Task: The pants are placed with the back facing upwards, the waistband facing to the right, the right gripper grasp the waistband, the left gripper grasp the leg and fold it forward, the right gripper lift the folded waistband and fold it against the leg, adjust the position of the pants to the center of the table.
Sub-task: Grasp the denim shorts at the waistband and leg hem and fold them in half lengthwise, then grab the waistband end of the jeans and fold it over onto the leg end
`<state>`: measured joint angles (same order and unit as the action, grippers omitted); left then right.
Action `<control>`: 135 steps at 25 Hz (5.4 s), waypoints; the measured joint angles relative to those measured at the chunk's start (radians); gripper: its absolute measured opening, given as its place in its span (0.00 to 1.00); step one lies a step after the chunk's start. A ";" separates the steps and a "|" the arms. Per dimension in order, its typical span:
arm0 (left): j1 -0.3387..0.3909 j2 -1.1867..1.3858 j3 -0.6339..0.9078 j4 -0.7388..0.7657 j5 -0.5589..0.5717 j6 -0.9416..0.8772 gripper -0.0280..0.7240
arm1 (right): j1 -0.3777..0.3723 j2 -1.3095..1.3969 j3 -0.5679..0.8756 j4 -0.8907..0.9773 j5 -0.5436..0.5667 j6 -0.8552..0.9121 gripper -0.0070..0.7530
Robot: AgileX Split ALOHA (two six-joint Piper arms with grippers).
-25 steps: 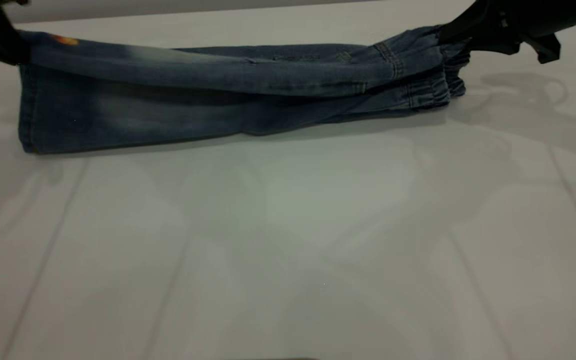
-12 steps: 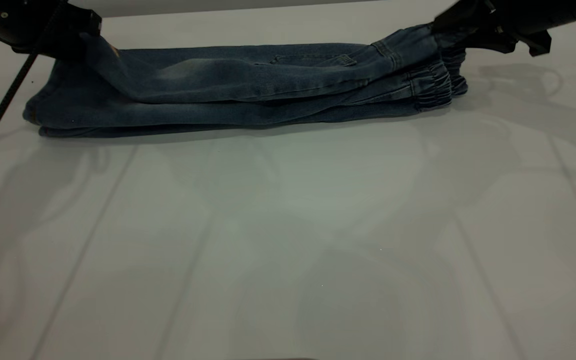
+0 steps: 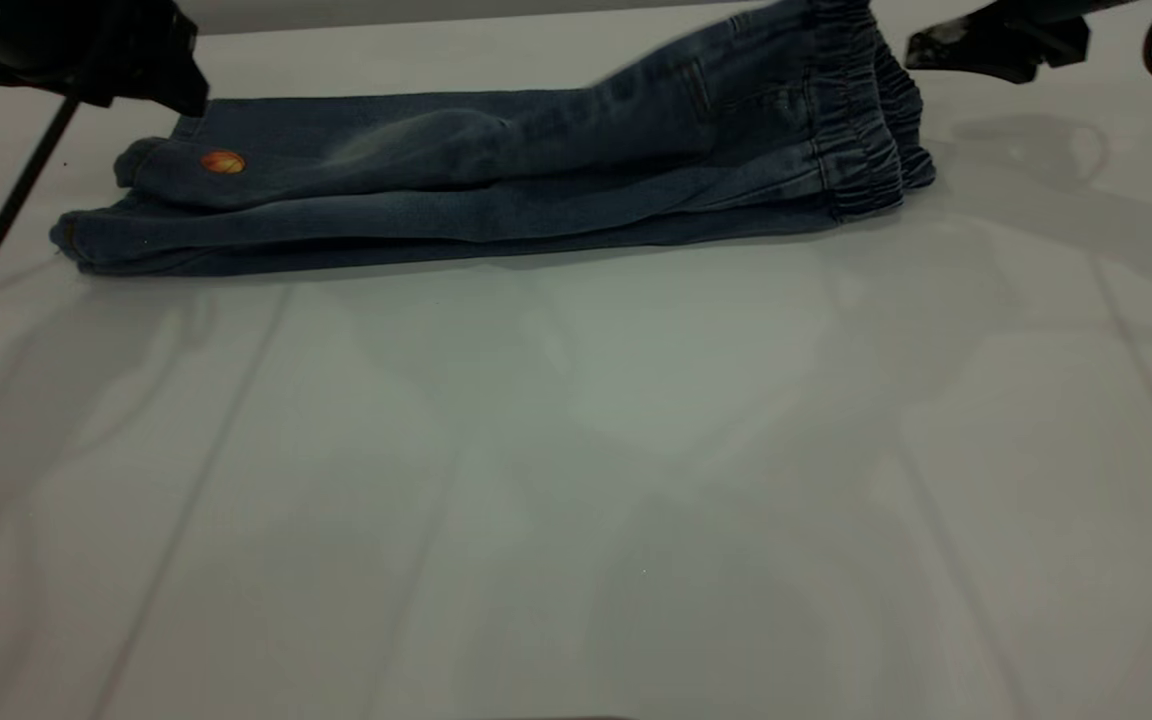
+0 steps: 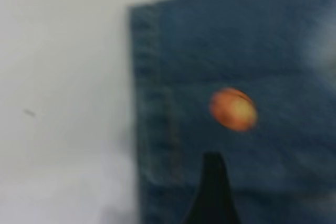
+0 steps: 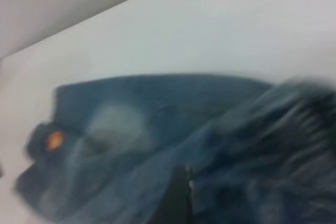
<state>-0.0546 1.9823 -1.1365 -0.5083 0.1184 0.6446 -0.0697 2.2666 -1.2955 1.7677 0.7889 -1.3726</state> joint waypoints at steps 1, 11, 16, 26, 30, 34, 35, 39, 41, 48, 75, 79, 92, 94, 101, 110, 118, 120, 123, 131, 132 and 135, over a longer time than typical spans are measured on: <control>-0.001 -0.009 -0.010 -0.007 0.058 0.000 0.76 | 0.000 -0.007 0.000 -0.011 0.037 0.000 0.89; -0.007 -0.023 -0.053 -0.011 0.303 -0.001 0.76 | 0.000 -0.073 -0.006 -0.362 0.082 0.238 0.78; -0.007 -0.023 -0.053 -0.061 0.209 0.000 0.76 | 0.000 -0.073 -0.006 -0.424 -0.086 0.254 0.78; -0.086 -0.023 -0.053 -0.110 0.144 0.004 0.76 | 0.000 -0.003 -0.006 -0.242 -0.182 -0.051 0.78; -0.130 -0.023 -0.053 -0.112 0.109 0.005 0.76 | 0.000 0.041 -0.008 -0.143 -0.179 -0.162 0.78; -0.154 -0.023 -0.053 -0.117 0.090 0.006 0.76 | 0.000 0.095 -0.039 -0.098 -0.143 -0.208 0.78; -0.158 -0.023 -0.053 -0.117 0.089 0.006 0.76 | 0.000 0.106 -0.049 -0.096 -0.131 -0.209 0.78; -0.176 -0.002 -0.056 -0.133 0.062 0.007 0.76 | 0.002 0.143 -0.065 -0.086 -0.065 -0.211 0.78; -0.186 0.032 -0.056 -0.141 0.038 0.007 0.76 | 0.009 0.148 -0.066 -0.086 -0.053 -0.215 0.78; -0.247 0.178 -0.087 -0.146 -0.041 0.007 0.76 | 0.065 0.166 -0.070 -0.080 -0.043 -0.219 0.78; -0.298 0.270 -0.277 -0.140 0.084 0.011 0.76 | 0.030 0.057 -0.073 -0.366 0.006 0.054 0.06; -0.303 0.191 -0.302 -0.105 0.127 0.011 0.76 | -0.038 -0.038 -0.076 -0.464 0.043 0.164 0.06; -0.298 0.301 -0.307 -0.017 0.095 -0.001 0.76 | -0.022 -0.105 -0.225 -0.547 0.293 0.323 0.06; -0.298 0.333 -0.307 -0.017 0.094 -0.001 0.76 | 0.019 -0.105 -0.239 -0.537 0.289 0.325 0.06; -0.299 0.350 -0.349 -0.026 0.202 0.000 0.76 | 0.184 -0.105 -0.307 -0.498 0.189 0.329 0.06; -0.165 0.252 -0.515 0.194 0.518 -0.167 0.76 | 0.251 -0.105 -0.311 -0.494 0.081 0.333 0.06; -0.105 0.303 -0.518 0.452 0.555 -0.346 0.76 | 0.264 -0.105 -0.311 -0.471 0.077 0.333 0.06; -0.104 0.334 -0.518 0.471 0.553 -0.377 0.76 | 0.269 -0.105 -0.311 -0.446 0.081 0.323 0.06; -0.104 0.380 -0.518 0.476 0.542 -0.390 0.76 | 0.279 -0.105 -0.311 -0.399 0.099 0.291 0.06; -0.127 0.404 -0.527 0.475 0.514 -0.394 0.73 | 0.335 -0.104 -0.342 -0.287 0.116 0.198 0.06; -0.133 0.405 -0.527 0.475 0.511 -0.394 0.73 | 0.350 -0.104 -0.356 -0.286 0.116 0.196 0.06; -0.144 0.405 -0.527 0.477 0.509 -0.394 0.73 | 0.398 -0.104 -0.378 -0.280 0.098 0.192 0.06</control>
<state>-0.1987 2.3875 -1.6638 -0.0315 0.6274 0.2507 0.3281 2.1627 -1.6737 1.4877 0.8871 -1.1805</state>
